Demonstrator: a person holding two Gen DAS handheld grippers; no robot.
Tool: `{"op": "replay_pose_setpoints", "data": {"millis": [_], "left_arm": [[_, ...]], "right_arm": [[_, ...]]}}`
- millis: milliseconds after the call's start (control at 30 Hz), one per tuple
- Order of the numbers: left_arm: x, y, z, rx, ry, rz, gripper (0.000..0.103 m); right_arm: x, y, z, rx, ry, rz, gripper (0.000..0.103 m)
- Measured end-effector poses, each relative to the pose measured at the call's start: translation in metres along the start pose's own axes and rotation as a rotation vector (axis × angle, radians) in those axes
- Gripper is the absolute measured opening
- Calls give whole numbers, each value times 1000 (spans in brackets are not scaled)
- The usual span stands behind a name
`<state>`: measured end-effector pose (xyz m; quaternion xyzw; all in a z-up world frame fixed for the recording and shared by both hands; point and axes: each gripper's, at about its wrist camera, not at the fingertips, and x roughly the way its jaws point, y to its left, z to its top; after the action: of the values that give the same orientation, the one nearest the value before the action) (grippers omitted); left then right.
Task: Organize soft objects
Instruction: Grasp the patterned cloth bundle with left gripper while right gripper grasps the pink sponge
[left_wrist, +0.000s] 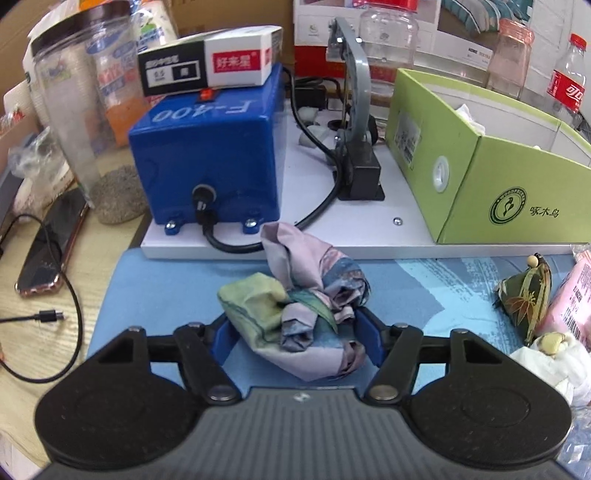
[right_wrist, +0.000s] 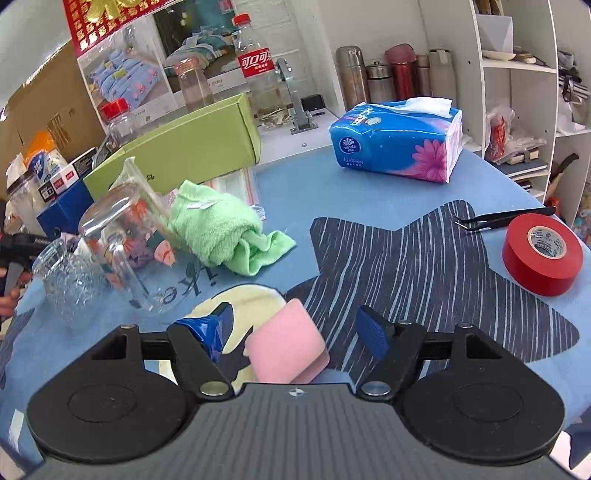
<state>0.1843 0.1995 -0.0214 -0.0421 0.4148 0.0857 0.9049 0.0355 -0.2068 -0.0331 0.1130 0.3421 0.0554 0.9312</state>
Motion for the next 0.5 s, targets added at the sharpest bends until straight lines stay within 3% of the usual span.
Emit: {"op": "replay_pose_setpoints", "data": {"millis": [333,500], "left_arm": [[2,-1,-2,6,-37,-4,68],[3,0,-2,9,-52,-8,71]], "right_arm": [[13,26,-9,-196,7,-110,60],[9,25,-24,-204,-87,-123,62]]}}
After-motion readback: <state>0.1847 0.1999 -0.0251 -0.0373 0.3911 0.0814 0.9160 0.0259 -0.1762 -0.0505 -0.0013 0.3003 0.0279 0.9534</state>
